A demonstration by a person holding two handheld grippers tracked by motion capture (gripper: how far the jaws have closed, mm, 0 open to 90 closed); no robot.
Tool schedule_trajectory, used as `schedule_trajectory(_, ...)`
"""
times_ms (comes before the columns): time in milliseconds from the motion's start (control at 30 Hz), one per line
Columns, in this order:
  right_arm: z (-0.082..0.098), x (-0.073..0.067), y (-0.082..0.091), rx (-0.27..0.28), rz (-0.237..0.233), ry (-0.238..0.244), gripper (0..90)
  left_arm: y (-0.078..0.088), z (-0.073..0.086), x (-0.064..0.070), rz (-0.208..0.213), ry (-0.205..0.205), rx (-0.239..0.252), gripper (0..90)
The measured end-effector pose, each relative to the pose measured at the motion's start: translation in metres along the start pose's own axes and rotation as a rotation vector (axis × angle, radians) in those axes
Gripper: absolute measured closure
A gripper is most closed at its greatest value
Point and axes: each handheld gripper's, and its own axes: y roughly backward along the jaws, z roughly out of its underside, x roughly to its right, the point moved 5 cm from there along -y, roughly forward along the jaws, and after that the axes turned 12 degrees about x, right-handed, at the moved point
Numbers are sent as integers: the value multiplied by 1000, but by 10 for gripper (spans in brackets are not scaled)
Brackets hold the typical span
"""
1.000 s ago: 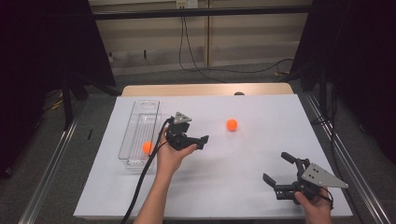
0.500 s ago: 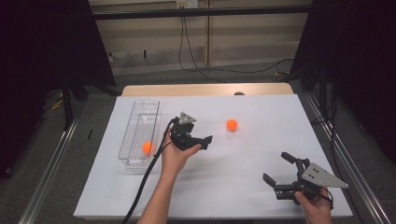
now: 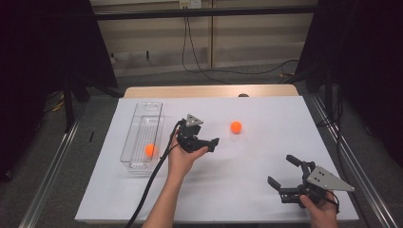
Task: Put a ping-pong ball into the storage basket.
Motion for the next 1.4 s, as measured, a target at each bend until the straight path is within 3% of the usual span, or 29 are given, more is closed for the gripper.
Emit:
schedule_trajectory(733,0,0,0,-2,-3,2,13,-17,2,9,12,9,9,82)
schedule_trajectory(1400,0,0,0,-3,-6,5,14,-33,2,17,22,-7,6,84)
